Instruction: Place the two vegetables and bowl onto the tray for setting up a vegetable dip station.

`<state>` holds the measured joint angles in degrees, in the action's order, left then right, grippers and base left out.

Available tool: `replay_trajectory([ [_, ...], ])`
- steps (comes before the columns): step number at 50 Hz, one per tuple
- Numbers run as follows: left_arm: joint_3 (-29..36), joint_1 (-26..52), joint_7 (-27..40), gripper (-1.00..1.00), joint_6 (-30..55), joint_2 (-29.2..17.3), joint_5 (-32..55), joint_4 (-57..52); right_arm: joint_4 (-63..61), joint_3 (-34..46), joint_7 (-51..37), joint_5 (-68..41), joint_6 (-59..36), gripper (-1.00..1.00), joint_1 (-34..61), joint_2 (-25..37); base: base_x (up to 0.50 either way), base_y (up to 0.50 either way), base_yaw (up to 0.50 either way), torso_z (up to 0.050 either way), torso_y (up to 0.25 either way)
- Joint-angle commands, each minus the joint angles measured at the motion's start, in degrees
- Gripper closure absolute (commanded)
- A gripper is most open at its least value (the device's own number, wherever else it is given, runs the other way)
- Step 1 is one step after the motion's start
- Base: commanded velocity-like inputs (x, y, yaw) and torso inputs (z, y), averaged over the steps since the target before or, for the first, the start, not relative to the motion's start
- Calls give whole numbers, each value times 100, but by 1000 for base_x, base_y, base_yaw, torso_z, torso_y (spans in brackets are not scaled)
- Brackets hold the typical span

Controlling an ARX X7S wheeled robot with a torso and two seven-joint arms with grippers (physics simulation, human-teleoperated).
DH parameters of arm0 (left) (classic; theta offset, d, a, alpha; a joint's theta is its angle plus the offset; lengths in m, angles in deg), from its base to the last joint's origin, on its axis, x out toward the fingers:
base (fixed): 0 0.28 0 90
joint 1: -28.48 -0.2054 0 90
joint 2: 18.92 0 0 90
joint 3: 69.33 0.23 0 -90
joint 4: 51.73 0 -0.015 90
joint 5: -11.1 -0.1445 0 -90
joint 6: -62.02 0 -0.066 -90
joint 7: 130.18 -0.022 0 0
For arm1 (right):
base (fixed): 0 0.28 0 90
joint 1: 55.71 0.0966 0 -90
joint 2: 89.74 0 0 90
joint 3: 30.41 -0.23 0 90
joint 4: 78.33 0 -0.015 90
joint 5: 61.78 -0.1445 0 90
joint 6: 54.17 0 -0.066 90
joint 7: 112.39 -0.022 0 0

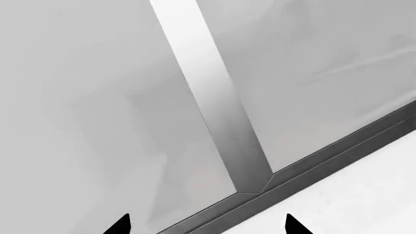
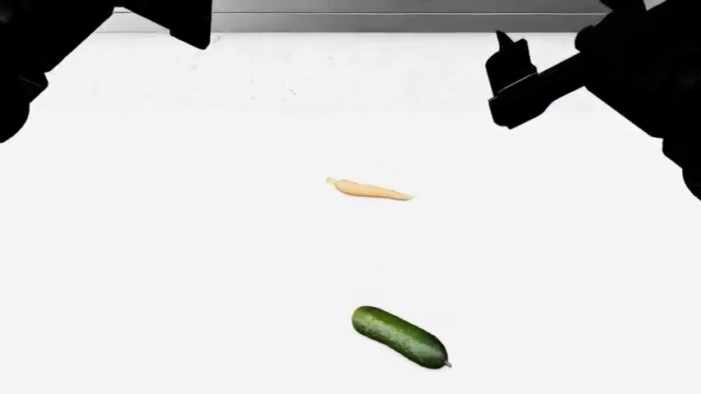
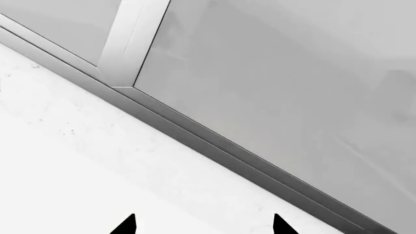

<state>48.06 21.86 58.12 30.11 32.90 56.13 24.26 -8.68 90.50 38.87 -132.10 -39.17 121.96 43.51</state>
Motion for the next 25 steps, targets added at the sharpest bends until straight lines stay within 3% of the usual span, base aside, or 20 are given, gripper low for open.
replay_trajectory([
  [1, 196, -68, -293, -100, -109, -122, -55, -7, 67, 59, -23, -22, 0, -100, -43, -12, 0, 0, 0, 0, -82],
  [25, 348, -272, -484, -100, -379, -189, -155, -17, 231, 359, 202, 249, 191, -100, -150, -50, 0, 0, 0, 0, -250],
])
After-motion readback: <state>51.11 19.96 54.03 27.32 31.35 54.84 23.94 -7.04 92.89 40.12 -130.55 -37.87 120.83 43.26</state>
